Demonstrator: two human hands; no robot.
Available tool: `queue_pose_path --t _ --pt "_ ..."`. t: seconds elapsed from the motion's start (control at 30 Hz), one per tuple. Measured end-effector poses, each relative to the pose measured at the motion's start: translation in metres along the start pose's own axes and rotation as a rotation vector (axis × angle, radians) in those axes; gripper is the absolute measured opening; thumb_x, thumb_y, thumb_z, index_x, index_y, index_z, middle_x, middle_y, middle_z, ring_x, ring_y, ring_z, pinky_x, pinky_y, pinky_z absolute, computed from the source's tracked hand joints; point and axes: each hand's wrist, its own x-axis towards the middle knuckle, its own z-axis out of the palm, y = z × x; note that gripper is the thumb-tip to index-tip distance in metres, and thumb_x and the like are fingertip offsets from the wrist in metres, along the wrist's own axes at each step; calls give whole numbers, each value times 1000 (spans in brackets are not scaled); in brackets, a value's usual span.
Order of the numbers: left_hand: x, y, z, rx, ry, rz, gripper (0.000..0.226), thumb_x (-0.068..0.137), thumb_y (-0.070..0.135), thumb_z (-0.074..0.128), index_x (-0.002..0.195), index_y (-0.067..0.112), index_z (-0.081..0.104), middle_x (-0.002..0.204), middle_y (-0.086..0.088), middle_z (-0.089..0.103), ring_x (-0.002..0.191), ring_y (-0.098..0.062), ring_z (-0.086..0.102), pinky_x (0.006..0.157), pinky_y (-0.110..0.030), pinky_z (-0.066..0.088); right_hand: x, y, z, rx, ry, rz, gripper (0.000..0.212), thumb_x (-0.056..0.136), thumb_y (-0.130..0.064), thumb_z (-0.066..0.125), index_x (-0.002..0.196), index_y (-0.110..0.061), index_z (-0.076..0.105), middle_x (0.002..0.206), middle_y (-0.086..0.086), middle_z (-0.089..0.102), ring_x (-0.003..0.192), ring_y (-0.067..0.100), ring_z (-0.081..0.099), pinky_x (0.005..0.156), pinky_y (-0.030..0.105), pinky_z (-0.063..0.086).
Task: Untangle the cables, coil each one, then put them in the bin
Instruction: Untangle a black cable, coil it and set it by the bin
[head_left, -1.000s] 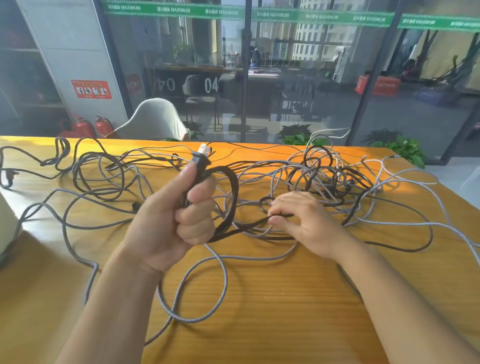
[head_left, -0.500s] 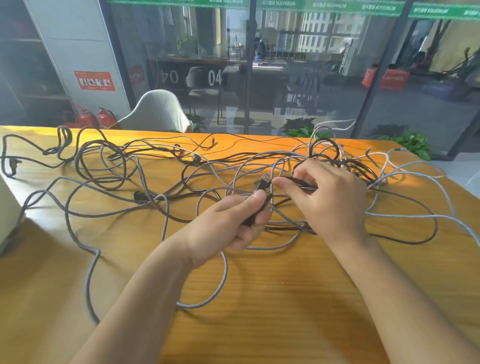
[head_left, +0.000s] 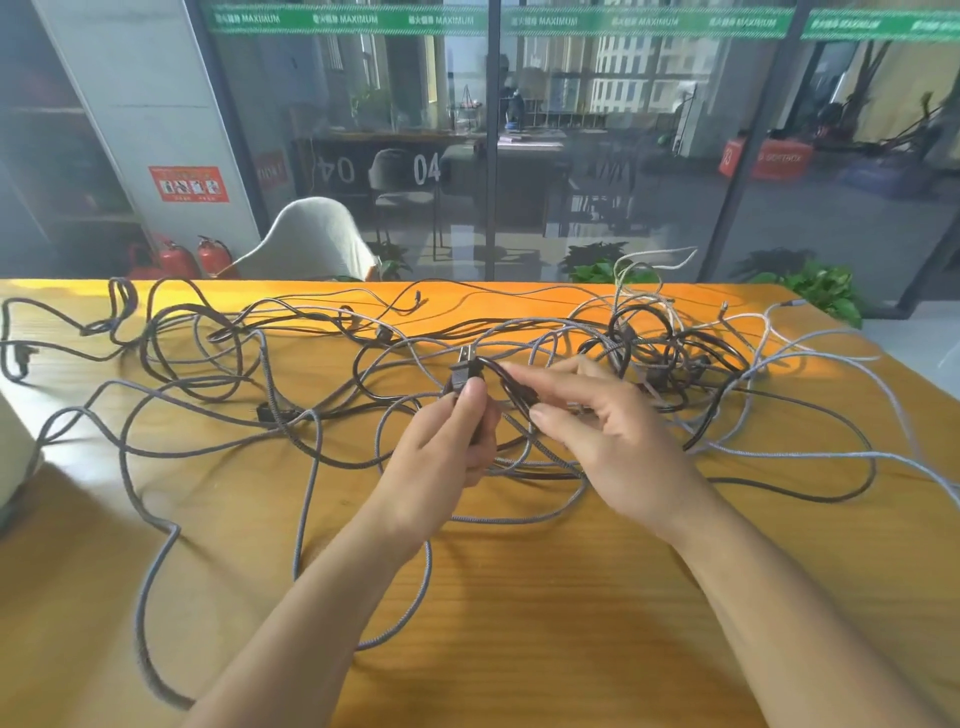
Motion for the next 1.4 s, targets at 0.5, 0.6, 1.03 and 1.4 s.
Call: queue_pose_path --t 0.5,0.6,1.03,1.4 --pt "0 4 0 -36 210 -42 46 109 47 43 78 12 45 69 -6 22 60 -18 20 54 -29 20 -14 0 23 -52 -67 -114 33 101 -17 68 132 -26 71 97 -10 71 95 17 67 86 31 56" --pt "3 3 -7 -22 331 -24 38 108 29 46 73 15 40 60 2 29 55 -15 24 53 -31 21 -16 -2 28 -35 -44 -125 32 99 -15 70 127 -31 71 96 -11 72 94 17 68 86 28 55" --pt "4 8 -17 -113 410 46 37 110 24 39 80 7 49 61 -3 29 58 -19 23 55 -32 21 -13 -2 20 -169 -244 12 21 105 -30 61 89 -28 76 78 -10 74 56 6 47 55 27 40" --pt "2 11 -11 -41 262 77 36 113 27 39 83 7 48 64 -3 26 63 -22 21 53 -25 25 -10 3 15 -116 -217 17 18 105 -30 61 94 -33 74 89 -5 75 85 9 69 83 27 56"
